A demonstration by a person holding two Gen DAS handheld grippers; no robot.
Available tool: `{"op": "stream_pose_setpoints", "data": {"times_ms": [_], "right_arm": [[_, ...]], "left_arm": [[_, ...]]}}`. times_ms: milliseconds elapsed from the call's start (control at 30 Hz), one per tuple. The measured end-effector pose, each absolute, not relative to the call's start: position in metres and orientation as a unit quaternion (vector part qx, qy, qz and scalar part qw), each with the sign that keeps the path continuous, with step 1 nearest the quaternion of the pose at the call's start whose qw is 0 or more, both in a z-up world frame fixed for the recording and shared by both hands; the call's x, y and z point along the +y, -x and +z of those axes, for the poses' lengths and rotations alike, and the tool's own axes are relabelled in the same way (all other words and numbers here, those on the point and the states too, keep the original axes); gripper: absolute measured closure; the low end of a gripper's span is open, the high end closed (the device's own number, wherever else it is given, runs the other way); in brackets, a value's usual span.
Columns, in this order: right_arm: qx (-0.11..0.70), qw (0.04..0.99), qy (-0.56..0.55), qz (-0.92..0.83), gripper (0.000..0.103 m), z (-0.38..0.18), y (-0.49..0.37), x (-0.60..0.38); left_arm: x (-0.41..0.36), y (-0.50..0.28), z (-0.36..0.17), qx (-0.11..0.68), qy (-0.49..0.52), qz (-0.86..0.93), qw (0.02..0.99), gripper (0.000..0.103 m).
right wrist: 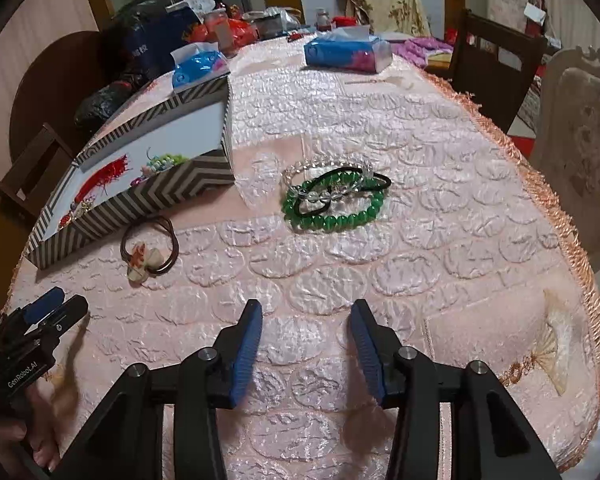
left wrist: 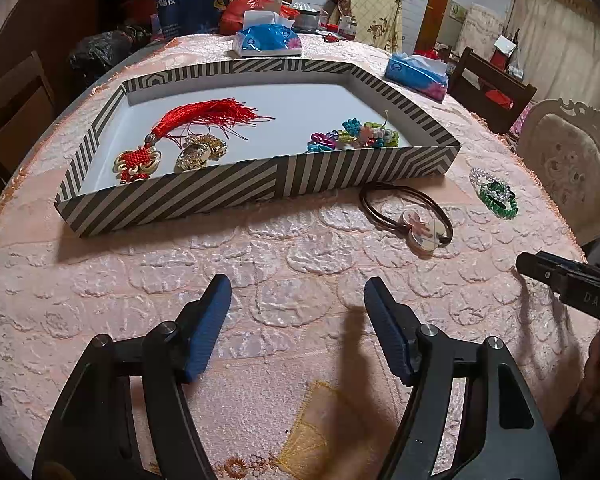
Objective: Organize jewelry
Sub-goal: 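Lift both open tools up and away from the tray, then move the open left tool toward the black hair tie with flower charm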
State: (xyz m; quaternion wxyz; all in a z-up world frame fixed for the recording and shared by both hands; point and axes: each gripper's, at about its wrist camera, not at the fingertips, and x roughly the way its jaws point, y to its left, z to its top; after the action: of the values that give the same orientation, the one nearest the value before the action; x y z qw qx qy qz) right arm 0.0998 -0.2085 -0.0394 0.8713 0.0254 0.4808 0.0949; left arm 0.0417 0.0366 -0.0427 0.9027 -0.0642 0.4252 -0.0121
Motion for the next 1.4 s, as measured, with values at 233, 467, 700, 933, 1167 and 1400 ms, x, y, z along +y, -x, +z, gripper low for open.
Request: {"op": "stream_pose_setpoints", "data": {"times_ms": [233, 467, 700, 933, 1167, 1400], "right_arm": [[0.484, 0.869, -0.008, 0.101, 0.029, -0.042, -0.098, -0.200], [0.492, 0.863, 0.054, 0.101, 0.007, -0.051, -0.096, -0.182], [0.496, 0.862, 0.051, 0.096, 0.001, -0.053, -0.097, -0.184], [0.487, 0.867, 0.050, 0.096, 0.001, -0.053, -0.096, -0.185], [0.493, 0.863, 0.052, 0.098, 0.001, -0.052, -0.097, -0.185], [0.494, 0.863, 0.056, 0.093, 0.001, -0.051, -0.098, -0.186]], "left_arm": [[0.035, -0.043, -0.043, 0.428, 0.060, -0.016, 0.902, 0.030], [0.035, -0.042, -0.043, 0.428, 0.059, -0.018, 0.901, 0.028], [0.035, -0.042, -0.043, 0.428, 0.063, -0.020, 0.901, 0.027], [0.033, -0.043, -0.044, 0.430, 0.058, -0.021, 0.901, 0.025], [0.032, -0.043, -0.045, 0.430, 0.055, -0.019, 0.901, 0.025], [0.033, -0.043, -0.045, 0.430, 0.056, -0.019, 0.901, 0.025]]}}
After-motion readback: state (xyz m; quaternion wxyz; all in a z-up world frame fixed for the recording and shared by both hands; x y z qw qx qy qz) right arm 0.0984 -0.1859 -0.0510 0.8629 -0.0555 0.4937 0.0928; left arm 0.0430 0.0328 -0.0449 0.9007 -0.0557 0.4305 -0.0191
